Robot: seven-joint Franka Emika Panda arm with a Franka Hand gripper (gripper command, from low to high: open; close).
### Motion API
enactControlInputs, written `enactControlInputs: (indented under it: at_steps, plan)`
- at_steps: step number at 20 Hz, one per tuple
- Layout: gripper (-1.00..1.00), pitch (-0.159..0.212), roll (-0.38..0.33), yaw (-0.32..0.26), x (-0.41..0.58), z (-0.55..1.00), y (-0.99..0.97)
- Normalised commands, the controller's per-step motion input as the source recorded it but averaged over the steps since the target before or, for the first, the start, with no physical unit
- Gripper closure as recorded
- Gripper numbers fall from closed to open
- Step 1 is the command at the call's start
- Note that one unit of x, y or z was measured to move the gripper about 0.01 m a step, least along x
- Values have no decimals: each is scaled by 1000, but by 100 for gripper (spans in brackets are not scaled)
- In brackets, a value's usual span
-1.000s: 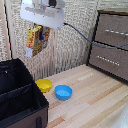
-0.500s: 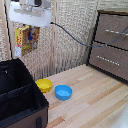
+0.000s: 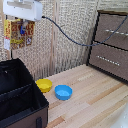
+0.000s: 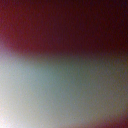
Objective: Kindly direct your grabber toward the cereal bar. Delicately grip the cereal bar using your grabber. Transport the clutched cereal bar to the rear part of the organizer. Set the cereal bar down and place it in the rear section of the organizer.
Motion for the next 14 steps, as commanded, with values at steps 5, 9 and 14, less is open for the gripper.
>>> enactControlInputs:
  at_steps: [5, 9, 14]
  plan:
    - [100, 99, 16, -96, -58, 158, 571]
    - [100, 181, -48, -29, 22, -6, 835]
    - [100, 142, -22, -29, 539, -303, 615]
